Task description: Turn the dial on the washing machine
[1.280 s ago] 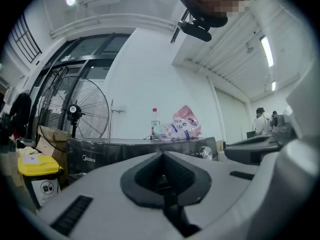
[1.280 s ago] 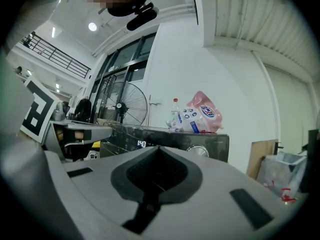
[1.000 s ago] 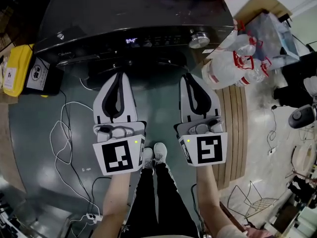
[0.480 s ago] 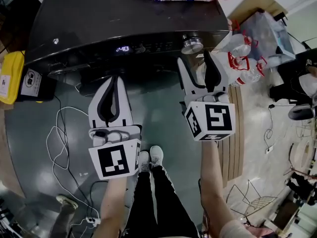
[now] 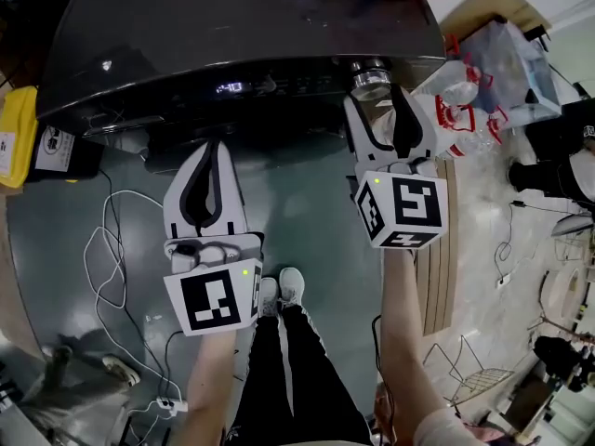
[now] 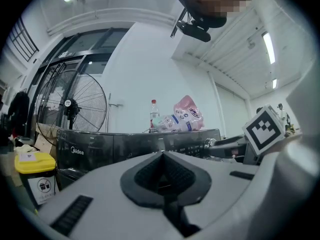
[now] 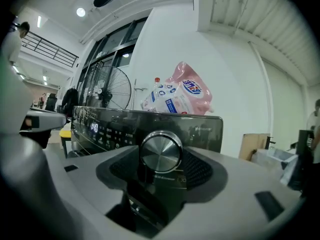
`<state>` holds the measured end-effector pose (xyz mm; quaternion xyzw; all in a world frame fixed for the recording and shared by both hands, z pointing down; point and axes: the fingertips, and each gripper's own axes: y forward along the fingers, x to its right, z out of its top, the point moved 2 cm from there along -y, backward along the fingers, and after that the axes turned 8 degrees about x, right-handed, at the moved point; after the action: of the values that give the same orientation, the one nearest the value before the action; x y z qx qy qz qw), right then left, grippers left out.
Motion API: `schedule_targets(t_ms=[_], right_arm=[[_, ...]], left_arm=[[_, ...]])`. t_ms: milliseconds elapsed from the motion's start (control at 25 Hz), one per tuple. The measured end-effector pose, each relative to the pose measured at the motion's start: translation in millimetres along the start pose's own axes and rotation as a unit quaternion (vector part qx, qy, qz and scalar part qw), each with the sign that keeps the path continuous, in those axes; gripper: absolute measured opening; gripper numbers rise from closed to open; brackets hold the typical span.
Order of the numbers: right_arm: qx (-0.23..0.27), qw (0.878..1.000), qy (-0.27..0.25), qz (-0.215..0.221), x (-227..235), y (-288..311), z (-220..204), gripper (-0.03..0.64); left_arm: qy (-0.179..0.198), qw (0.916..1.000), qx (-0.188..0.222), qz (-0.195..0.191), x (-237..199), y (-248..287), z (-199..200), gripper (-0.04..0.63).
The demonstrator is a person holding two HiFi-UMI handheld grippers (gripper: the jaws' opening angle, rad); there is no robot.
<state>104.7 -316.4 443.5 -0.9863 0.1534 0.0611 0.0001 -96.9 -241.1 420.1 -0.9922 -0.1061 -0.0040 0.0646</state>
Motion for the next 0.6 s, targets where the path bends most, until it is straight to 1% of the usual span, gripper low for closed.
schedule_targets(t_ms=[160, 280, 400, 600], right_arm=[[0.004, 1.0, -0.012, 0.001, 2.2, -0.9, -0.1, 0.262], [0.007, 1.0, -0.005, 0.0, 2.5, -0.9, -0.3, 0.262], [0.008, 0.999, 0.041, -0.003, 4.3, -1.2, -2.0, 0.261], [0.012, 0.994, 0.109, -0.012, 6.8, -1.6, -3.5, 0.261]], left_arm=[[-0.001, 1.0, -0.002, 0.003, 1.0, 1.4, -2.9, 0.0], [-0.001, 1.0, -0.003, 0.004, 0.6, 1.6, -5.1, 0.0], [-0.004, 1.0, -0.006, 0.006, 0.3, 1.2, -7.6, 0.0], [-0.01, 0.9999, -0.007, 0.007, -1.1, 0.8, -9.0, 0.0]])
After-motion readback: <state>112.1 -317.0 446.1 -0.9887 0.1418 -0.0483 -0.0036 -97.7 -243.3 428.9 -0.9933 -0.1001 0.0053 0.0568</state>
